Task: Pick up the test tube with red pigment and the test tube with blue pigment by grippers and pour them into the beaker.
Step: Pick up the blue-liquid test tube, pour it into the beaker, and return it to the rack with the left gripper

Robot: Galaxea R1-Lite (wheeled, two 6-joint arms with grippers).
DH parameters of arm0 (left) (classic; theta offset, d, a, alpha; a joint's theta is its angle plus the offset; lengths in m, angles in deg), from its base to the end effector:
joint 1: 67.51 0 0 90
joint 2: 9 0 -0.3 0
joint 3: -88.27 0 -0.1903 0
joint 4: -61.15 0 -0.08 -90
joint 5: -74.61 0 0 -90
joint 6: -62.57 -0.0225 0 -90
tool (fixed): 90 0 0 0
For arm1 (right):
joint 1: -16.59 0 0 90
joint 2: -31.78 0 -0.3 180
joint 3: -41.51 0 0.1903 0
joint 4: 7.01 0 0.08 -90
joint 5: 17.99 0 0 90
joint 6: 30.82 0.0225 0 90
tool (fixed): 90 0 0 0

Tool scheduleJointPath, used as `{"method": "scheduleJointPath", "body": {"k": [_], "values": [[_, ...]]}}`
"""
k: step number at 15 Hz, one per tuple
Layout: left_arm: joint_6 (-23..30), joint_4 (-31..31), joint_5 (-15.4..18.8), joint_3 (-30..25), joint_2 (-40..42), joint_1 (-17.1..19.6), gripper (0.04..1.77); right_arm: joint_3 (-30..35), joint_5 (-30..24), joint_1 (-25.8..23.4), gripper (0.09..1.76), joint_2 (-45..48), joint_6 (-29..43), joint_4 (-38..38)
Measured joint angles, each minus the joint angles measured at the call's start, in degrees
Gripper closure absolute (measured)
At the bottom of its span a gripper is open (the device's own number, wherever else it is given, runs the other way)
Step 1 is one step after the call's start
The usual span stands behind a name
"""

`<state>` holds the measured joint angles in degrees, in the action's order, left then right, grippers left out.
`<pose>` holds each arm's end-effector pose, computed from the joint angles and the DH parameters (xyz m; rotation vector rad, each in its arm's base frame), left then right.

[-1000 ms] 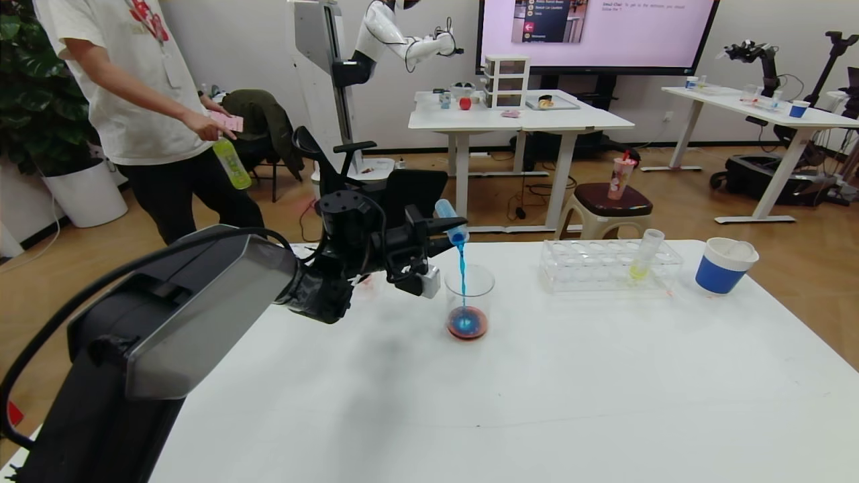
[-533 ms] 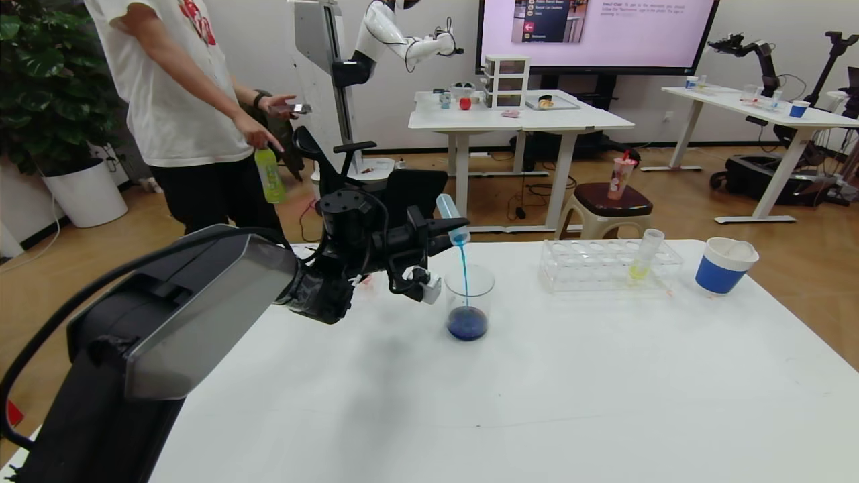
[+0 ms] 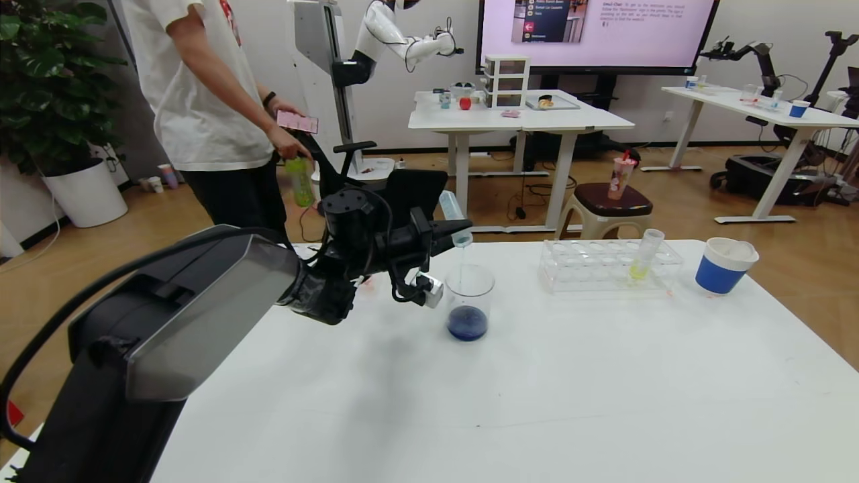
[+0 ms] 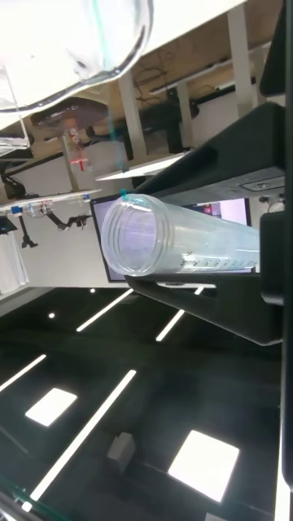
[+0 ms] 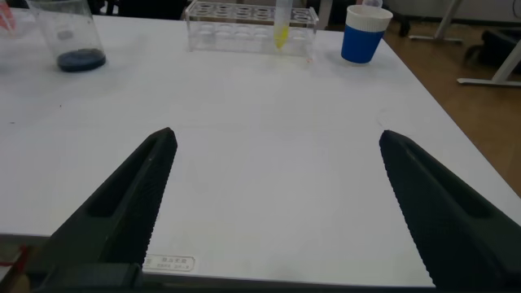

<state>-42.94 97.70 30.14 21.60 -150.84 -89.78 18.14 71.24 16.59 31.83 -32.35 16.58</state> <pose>0.4547 -0.2036 0.1079 1.6219 -1.1768 -0.6852 -0.0229 0.0003 0.0751 -0.0267 0.0028 0.0135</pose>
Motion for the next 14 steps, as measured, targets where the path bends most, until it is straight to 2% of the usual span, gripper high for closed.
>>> {"method": "scheduleJointPath", "body": {"k": [2, 4, 5, 7, 8, 10, 12, 13, 14], "values": [[4.72, -0.11, -0.39, -0.78, 0.5, -0.1, 1.31, 0.0, 0.02, 0.0, 0.11, 0.0, -0.02, 0.02], [12.85, 0.33, -1.82, -0.99, 1.65, -0.27, 1.31, 0.0, 0.0, 0.0, 0.11, 0.0, -0.02, 0.02], [18.27, 0.96, -4.0, -0.85, 2.58, -0.4, 1.31, 0.0, 0.02, 0.0, 0.11, 0.0, -0.02, 0.02], [30.27, 3.04, -10.56, -0.28, 4.57, -0.62, 1.31, 0.0, 0.0, 0.0, 0.11, 0.0, 0.0, 0.02], [38.51, 4.22, -16.37, -0.06, 5.56, -0.88, 1.31, 0.0, 0.0, 0.0, 0.11, 0.0, -0.02, 0.02], [54.05, 5.88, -33.05, 0.35, 7.5, -2.17, 1.31, 0.0, 0.0, 0.0, 0.11, 0.0, 0.0, 0.02], [68.61, 2.4, -48.27, 1.07, 10.11, -3.96, 1.31, 0.0, 0.02, 0.0, 0.11, 0.0, -0.02, 0.0], [75.12, -1.32, -53.71, 1.84, 11.43, -4.53, 1.31, 0.0, 0.02, 0.0, 0.11, 0.0, 0.0, 0.0], [81.12, -4.6, -57.71, 2.56, 12.53, -4.74, 1.31, 0.0, 0.02, 0.0, 0.11, 0.0, -0.02, 0.0]]}}
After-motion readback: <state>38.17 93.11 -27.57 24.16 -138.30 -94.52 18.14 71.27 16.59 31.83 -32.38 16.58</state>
